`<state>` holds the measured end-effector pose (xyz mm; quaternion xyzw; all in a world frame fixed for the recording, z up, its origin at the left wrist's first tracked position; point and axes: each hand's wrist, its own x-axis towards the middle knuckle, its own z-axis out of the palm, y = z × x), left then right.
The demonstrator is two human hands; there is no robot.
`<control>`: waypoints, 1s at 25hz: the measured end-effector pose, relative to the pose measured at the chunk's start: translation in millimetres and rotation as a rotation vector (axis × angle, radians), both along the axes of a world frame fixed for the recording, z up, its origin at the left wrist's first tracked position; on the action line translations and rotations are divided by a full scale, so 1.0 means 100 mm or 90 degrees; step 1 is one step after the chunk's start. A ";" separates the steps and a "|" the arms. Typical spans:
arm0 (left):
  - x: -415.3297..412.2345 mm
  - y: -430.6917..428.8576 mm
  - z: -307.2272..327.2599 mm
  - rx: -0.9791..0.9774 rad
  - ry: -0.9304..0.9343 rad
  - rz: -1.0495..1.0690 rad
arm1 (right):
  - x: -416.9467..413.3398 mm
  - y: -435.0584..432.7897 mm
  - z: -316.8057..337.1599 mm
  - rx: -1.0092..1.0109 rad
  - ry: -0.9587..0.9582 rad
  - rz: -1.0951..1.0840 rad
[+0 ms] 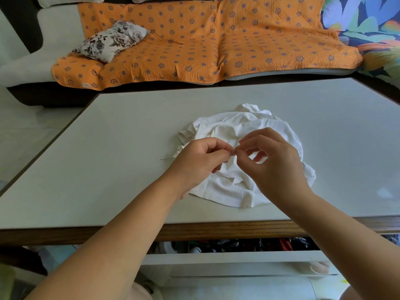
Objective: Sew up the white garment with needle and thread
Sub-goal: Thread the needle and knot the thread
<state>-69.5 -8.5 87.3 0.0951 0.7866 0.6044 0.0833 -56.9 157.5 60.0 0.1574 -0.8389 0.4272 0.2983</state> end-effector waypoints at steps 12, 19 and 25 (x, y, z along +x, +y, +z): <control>-0.02 0.00 0.00 -0.011 -0.017 0.022 | -0.03 0.05 -0.03 0.043 0.060 -0.002; -0.03 -0.01 -0.01 0.020 -0.042 -0.003 | -0.03 0.05 -0.05 0.065 0.061 -0.006; -0.05 -0.01 -0.02 0.017 -0.057 0.019 | -0.04 0.05 -0.05 0.082 0.057 -0.008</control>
